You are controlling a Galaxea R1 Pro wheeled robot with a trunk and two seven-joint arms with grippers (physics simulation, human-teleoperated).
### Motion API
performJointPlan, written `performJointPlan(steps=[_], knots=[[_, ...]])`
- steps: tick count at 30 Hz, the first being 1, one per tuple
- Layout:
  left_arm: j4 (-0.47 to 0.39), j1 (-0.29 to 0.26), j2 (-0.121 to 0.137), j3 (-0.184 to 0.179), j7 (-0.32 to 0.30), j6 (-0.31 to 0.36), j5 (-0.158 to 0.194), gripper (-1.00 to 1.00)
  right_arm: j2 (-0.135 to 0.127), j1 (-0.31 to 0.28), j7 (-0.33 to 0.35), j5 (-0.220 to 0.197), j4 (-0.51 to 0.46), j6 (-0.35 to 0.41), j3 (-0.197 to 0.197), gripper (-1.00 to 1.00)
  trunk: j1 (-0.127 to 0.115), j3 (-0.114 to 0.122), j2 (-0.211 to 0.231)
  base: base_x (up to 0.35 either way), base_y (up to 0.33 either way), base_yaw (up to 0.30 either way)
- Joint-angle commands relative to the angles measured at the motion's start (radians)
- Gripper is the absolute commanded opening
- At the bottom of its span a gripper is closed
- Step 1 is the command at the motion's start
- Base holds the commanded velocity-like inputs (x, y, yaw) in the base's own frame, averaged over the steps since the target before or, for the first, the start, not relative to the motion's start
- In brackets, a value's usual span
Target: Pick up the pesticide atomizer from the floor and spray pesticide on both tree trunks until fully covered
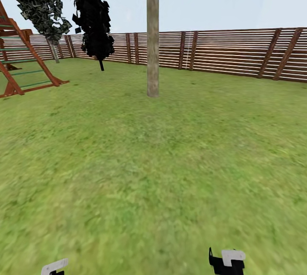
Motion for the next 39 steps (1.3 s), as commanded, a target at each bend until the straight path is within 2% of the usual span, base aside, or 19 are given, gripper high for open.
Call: performJointPlan(steps=[1, 39], knots=[[0.0, 0.0, 0.0, -0.008, 0.004, -0.002, 0.004, -1.0, 0.0, -0.001, -0.006, 0.011, 0.001, -0.001, -0.004, 1.0, 0.0, -0.001, 0.0, 0.338, 0.0, 0.0], [0.0, 0.0, 0.0, -0.008, 0.004, -0.002, 0.004, -1.0, -0.004, -0.001, -0.005, 0.01, 0.001, -0.001, -0.004, 1.0, 0.0, -0.001, 0.0, 0.339, 0.0, 0.0]])
